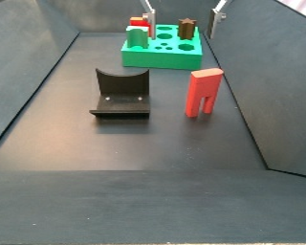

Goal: Pick up the square-circle object. Move up. Rotate the square-circle object. Move to above the board. Insert the square-circle object.
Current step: Pick up the square-circle object.

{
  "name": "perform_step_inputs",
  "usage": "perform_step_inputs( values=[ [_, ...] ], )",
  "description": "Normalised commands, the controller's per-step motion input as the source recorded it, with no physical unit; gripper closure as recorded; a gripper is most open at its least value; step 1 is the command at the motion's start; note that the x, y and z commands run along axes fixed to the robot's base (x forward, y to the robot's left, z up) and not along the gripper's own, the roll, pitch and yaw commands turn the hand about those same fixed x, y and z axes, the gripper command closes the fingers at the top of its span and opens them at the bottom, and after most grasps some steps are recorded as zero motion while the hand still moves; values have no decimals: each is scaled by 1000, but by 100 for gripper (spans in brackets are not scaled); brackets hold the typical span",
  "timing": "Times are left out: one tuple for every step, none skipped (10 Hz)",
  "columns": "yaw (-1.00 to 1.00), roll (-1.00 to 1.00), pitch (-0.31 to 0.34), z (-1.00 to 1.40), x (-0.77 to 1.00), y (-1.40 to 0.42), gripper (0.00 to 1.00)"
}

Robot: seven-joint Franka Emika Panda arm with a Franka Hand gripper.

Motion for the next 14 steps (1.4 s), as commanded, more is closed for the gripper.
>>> perform_step_inputs(
  values=[
    [0,0,0,-17,0,0,0],
    [0,0,-23,-66,-111,0,0],
    [0,0,-56,-37,-211,0,0],
    [17,0,-83,-49,-243,-34,0],
    [17,0,-107,-71,-283,-17,0],
    [71,-11,-103,-103,-211,-66,0],
    [100,-46,-94,-117,-160,-66,0],
    [197,-3,-43,-89,0,-37,0],
    [191,-47,-47,-117,0,-9,0],
    [160,-4,-39,-40,-17,-9,0],
    [166,-6,-63,-114,-63,-37,0],
    [137,-19,-83,-203,-94,-66,0],
    [120,0,-99,-274,-163,-111,0],
    [109,0,-103,-286,-137,-97,0]
  ],
)
